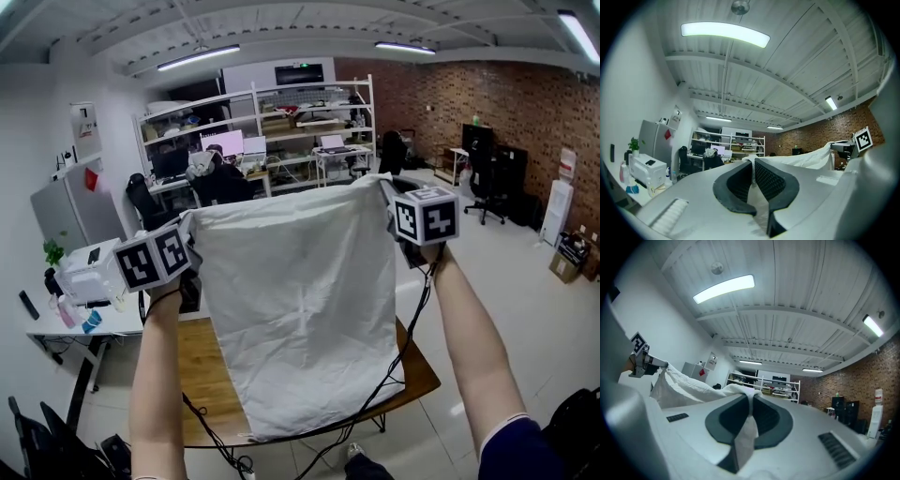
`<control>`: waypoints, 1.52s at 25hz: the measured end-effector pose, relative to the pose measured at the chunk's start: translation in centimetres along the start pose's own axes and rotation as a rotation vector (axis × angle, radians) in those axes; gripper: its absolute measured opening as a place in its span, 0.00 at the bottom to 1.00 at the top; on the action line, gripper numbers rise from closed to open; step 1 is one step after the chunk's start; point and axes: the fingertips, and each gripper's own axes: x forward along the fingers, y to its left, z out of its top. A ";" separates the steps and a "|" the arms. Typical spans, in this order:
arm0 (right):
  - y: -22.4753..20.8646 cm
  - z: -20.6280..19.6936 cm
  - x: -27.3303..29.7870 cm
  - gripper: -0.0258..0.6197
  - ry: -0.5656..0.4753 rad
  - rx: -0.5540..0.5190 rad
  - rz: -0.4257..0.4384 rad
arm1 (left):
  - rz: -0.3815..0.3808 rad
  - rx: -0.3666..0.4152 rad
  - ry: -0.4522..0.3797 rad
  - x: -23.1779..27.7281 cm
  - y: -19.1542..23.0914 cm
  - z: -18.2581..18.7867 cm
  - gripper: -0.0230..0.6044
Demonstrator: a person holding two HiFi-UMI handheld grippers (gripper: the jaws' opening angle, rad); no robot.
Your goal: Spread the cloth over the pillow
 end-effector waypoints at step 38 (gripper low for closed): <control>5.0 -30.7 31.5 0.09 0.365 0.088 0.241 | 0.252 -0.140 0.389 24.5 15.0 -28.7 0.04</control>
